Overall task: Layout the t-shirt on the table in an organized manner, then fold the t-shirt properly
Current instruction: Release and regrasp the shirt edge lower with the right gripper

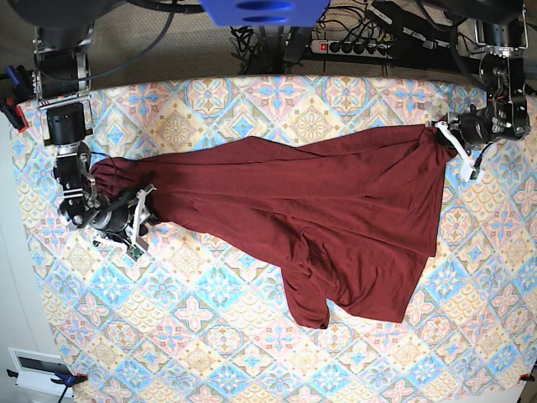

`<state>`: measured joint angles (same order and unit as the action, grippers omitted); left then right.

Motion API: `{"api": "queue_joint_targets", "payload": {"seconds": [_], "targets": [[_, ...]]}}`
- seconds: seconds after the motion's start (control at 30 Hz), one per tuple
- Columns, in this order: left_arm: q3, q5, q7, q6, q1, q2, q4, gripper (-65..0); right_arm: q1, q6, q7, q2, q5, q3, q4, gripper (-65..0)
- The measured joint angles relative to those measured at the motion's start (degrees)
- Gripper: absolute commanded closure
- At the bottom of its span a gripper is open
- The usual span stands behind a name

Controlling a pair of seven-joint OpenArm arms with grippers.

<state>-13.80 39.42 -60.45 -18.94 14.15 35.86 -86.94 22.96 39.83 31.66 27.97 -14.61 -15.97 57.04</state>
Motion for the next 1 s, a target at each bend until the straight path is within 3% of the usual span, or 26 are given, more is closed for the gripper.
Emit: {"api": "queue_joint_targets", "payload": {"seconds": [0.2,0.37,0.5,0.7,0.83,1.0], "targets": [[0.00,-0.37,1.97,0.02,0.15,-0.02,0.00,0.0,-0.90,-0.33,-0.63,0.00,-0.68,0.07,0.28,-13.4],[0.00,-0.37,2.16,0.02,0.15,-0.02,0.04,0.0,-0.90,0.39,-0.79,-0.20,-0.83,0.39,-0.09,0.0],[0.00,-0.39,2.16,0.02,0.15,-0.04,0.04,0.0,-0.92,0.50,-0.61,-0.48,-0.81,1.64,-0.13,0.0],[0.00,-0.37,2.16,0.04,0.15,-0.15,0.07,0.0,-1.44,0.42,0.83,-0.63,0.68,13.09,-0.83,0.0],[0.00,-0.28,2.16,0.04,0.13,-0.17,0.07,0.0,2.45,0.31,1.42,-0.59,0.94,17.00,-3.61,0.0],[0.00,-0.22,2.19,0.04,0.17,-0.28,0.07,0.0,7.19,0.24,-6.51,-0.46,-0.55,20.39,-7.91,0.0]]}}
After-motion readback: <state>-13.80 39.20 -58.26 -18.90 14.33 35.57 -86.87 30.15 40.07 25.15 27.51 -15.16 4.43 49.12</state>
